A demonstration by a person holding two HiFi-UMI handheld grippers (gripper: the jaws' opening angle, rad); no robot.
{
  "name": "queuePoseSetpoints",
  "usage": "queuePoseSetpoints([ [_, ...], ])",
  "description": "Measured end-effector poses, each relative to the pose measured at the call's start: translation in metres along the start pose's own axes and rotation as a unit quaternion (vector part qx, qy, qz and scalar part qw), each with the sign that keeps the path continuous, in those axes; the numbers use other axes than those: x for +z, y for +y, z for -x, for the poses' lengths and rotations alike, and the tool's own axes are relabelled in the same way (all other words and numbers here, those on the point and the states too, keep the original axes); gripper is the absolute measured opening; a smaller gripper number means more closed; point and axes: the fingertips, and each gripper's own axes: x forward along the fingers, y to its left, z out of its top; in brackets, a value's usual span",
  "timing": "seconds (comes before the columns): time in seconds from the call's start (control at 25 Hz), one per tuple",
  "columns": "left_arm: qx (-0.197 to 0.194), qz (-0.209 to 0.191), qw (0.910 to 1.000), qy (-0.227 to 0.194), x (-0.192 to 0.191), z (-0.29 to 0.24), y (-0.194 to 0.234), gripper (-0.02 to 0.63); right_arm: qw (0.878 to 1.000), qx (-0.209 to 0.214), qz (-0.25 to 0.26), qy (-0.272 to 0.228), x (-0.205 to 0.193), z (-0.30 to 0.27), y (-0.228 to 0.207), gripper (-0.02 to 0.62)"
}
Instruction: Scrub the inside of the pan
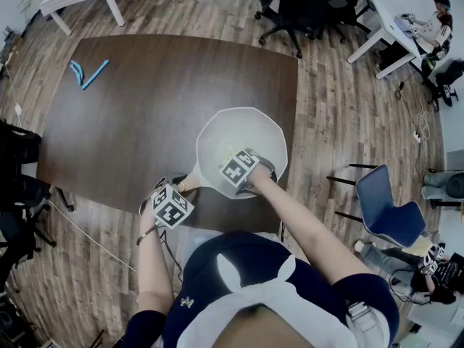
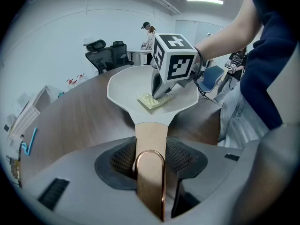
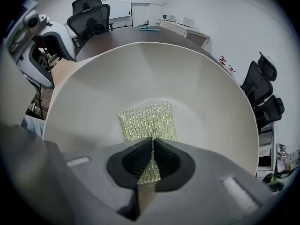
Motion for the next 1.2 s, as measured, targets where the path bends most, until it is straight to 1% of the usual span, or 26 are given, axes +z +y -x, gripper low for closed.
queuePoseSetpoints([
  [0.24,0.002,0.003,1.0000,-0.001,0.000,0.002,0.000,0.193,1.000,-0.013,0.002,-0.007,0.004,0.002,-0.001,0.020],
  [0.32,0.002,0.005,1.0000,-0.001,0.000,0.001,0.000,0.193,1.000,-0.019,-0.002,-0.014,0.005,0.003,-0.004,0.039],
  [0.4,0.001,0.008,1.0000,-0.001,-0.001,0.001,-0.001,0.193,0.999,-0.022,-0.008,-0.024,0.006,0.005,-0.007,0.075],
  [0.48,0.003,0.009,0.9999,-0.002,-0.001,0.001,-0.001,0.193,0.999,-0.016,-0.016,-0.032,0.007,0.007,-0.007,0.094],
  [0.6,0.006,0.013,0.9999,-0.006,-0.002,0.004,-0.001,0.193,0.998,-0.008,-0.032,-0.048,0.007,0.015,-0.008,0.097],
  [0.72,0.007,0.020,0.9997,-0.011,-0.001,0.010,-0.001,0.193,0.996,-0.007,-0.052,-0.077,0.013,0.030,-0.010,0.095],
  [0.84,0.009,0.027,0.9993,-0.022,0.003,0.016,-0.001,0.193,0.992,0.003,-0.071,-0.103,0.018,0.044,-0.010,0.095],
  [0.92,0.015,0.038,0.9983,-0.042,0.012,0.024,0.002,0.193,0.989,0.013,-0.083,-0.120,0.021,0.053,-0.009,0.095],
  [1.0,0.030,0.061,0.9939,-0.087,0.028,0.039,0.010,0.193,0.985,0.025,-0.095,-0.139,0.025,0.062,-0.006,0.094],
  [1.04,0.040,0.076,0.9894,-0.117,0.038,0.049,0.016,0.193,0.983,0.033,-0.101,-0.149,0.027,0.065,-0.003,0.094],
  [1.12,0.063,0.101,0.9775,-0.174,0.057,0.071,0.030,0.193,0.978,0.049,-0.111,-0.171,0.032,0.071,0.005,0.094],
  [1.2,0.079,0.109,0.9686,-0.209,0.069,0.087,0.037,0.193,0.971,0.061,-0.120,-0.196,0.038,0.079,0.012,0.092],
])
